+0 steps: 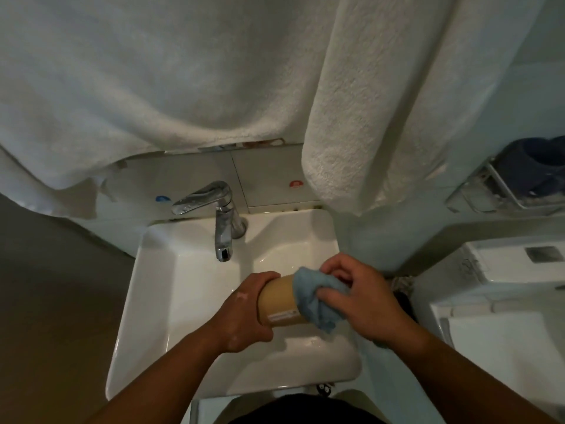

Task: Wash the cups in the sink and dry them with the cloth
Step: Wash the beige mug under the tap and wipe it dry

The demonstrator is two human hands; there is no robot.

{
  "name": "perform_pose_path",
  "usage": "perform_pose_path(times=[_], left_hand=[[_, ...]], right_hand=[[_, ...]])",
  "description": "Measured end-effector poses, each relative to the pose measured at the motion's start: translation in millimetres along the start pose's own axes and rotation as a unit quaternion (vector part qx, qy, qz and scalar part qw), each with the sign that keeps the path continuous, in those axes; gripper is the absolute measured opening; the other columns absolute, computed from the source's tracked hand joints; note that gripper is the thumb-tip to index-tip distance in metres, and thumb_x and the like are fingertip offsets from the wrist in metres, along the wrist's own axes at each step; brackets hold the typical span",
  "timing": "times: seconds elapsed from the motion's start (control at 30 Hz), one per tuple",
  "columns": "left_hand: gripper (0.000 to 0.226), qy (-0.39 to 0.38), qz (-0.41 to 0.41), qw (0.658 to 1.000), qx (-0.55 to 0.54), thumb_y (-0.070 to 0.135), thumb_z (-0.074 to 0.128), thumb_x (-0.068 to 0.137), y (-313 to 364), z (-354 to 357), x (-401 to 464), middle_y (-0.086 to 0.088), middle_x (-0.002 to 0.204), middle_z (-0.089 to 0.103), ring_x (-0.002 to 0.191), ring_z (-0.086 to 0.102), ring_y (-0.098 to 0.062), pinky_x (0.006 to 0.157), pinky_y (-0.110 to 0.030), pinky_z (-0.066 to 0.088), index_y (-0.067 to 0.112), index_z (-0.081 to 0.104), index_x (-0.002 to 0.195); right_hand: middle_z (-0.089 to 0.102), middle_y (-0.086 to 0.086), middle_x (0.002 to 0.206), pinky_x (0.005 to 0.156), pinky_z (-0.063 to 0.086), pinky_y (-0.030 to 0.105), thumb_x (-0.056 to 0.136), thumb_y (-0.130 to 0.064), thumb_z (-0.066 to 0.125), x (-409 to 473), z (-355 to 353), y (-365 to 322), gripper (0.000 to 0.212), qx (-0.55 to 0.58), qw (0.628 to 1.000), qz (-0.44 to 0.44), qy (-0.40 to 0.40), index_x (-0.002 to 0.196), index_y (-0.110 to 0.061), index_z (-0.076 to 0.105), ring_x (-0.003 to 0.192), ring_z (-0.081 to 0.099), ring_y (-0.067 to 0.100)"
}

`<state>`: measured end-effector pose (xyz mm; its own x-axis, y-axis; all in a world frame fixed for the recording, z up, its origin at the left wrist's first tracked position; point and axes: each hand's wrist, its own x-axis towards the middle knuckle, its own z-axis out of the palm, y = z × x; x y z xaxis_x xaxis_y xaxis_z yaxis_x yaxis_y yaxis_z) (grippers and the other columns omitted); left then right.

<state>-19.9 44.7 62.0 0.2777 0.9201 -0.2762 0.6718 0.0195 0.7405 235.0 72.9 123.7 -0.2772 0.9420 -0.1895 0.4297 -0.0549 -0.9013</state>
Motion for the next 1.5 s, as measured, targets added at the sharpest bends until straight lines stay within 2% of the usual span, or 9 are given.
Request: perform_pose_path(times=[0.2, 0.4, 0.57, 0.7, 0.8, 0.97, 1.2, 1.33, 1.5], left_hand=[[0.096, 0.006, 0.011, 0.999, -0.036, 0.02, 0.085, 0.056, -5.8, -21.7, -2.8, 0.024, 0.128, 0.048, 0.112, 0.053, 0.002, 0.084, -0.019, 0.054, 0.052, 0.038, 0.133], [0.097, -0.005, 0.047, 0.999, -0.02, 0.017, 0.086, 0.057, -3.2, -38.8, 0.8, 0.031, 0.128, 0.043, 0.114, 0.05, 0.004, 0.085, -0.017, 0.053, 0.056, 0.036, 0.132], [0.095, -0.066, 0.083, 0.994, 0.014, 0.021, 0.089, 0.059, -2.2, -55.9, 7.6, 0.031, 0.129, 0.043, 0.116, 0.047, 0.007, 0.089, -0.015, 0.049, 0.05, 0.04, 0.134], [0.099, -0.11, 0.091, 0.99, 0.017, 0.029, 0.088, 0.059, -3.2, -69.0, 12.0, 0.025, 0.132, 0.042, 0.118, 0.05, -0.002, 0.095, -0.029, 0.053, 0.055, 0.034, 0.138], [0.108, -0.085, 0.101, 0.991, 0.008, 0.04, 0.091, 0.061, -2.6, -65.9, 9.1, 0.021, 0.139, 0.032, 0.123, 0.046, -0.002, 0.099, -0.023, 0.049, 0.056, 0.022, 0.143], [0.096, 0.038, 0.14, 0.989, 0.022, 0.051, 0.094, 0.054, -9.7, -58.7, 7.8, 0.022, 0.129, 0.04, 0.116, 0.049, 0.001, 0.087, -0.016, 0.05, 0.046, 0.037, 0.131], [0.09, -0.084, 0.109, 0.99, 0.017, 0.045, 0.094, 0.055, -8.8, -70.0, 12.9, 0.028, 0.121, 0.051, 0.111, 0.055, 0.003, 0.09, -0.023, 0.055, 0.047, 0.046, 0.131], [0.093, -0.16, 0.062, 0.985, -0.035, 0.043, 0.096, 0.057, -5.1, -81.6, 17.6, 0.023, 0.127, 0.052, 0.114, 0.057, -0.003, 0.094, -0.032, 0.056, 0.053, 0.042, 0.132], [0.096, -0.093, 0.061, 0.992, -0.066, 0.044, 0.097, 0.056, -4.7, -74.8, 7.3, 0.033, 0.127, 0.046, 0.117, 0.053, 0.001, 0.094, -0.024, 0.055, 0.056, 0.04, 0.132]], right_hand=[[0.056, -0.009, 0.106, 0.082, 0.043, 0.011, 0.093, -0.026, 0.066, 10.5, 26.1, -3.5, 0.019, -0.201, 0.979, -0.031, -0.011, 0.111, -0.028, 0.073, 0.091, 0.056, 0.002], [0.039, -0.01, 0.12, 0.07, 0.041, 0.007, 0.07, -0.046, 0.086, 11.3, 43.8, -11.1, 0.072, -0.126, 0.989, 0.075, 0.009, 0.124, -0.032, 0.04, 0.096, 0.05, 0.002], [0.044, -0.01, 0.146, 0.104, 0.041, 0.027, 0.074, -0.049, 0.081, 27.9, 46.0, -3.6, 0.089, -0.232, 0.97, 0.035, -0.065, 0.149, -0.035, 0.036, 0.129, 0.044, 0.012], [0.072, 0.004, 0.105, 0.084, 0.054, 0.035, 0.083, -0.032, 0.07, 37.0, 47.1, -11.1, 0.034, -0.231, 0.969, -0.003, -0.09, 0.112, -0.015, 0.07, 0.098, 0.067, 0.021], [0.071, 0.006, 0.089, 0.076, 0.049, 0.028, 0.088, -0.024, 0.061, 41.0, 53.5, -16.1, 0.018, -0.227, 0.973, 0.028, -0.038, 0.092, -0.008, 0.069, 0.084, 0.066, 0.019], [0.065, -0.006, 0.101, 0.076, 0.048, 0.019, 0.085, -0.021, 0.073, 40.9, 68.0, -23.4, 0.027, -0.102, 0.987, 0.098, -0.074, 0.108, -0.025, 0.062, 0.094, 0.063, 0.012], [0.072, -0.006, 0.095, 0.074, 0.053, 0.029, 0.077, -0.033, 0.076, 52.1, 63.3, -7.6, 0.031, -0.324, 0.943, -0.024, -0.069, 0.107, -0.031, 0.07, 0.086, 0.066, 0.012], [0.071, 0.001, 0.075, 0.066, 0.054, 0.036, 0.076, -0.017, 0.068, 51.2, 70.2, -4.4, 0.006, -0.247, 0.968, 0.001, -0.037, 0.081, -0.016, 0.071, 0.072, 0.066, 0.016], [0.069, 0.003, 0.072, 0.063, 0.049, 0.035, 0.071, -0.018, 0.066, 51.3, 70.0, -4.3, 0.007, -0.183, 0.981, 0.062, -0.023, 0.074, -0.011, 0.066, 0.068, 0.064, 0.016]])
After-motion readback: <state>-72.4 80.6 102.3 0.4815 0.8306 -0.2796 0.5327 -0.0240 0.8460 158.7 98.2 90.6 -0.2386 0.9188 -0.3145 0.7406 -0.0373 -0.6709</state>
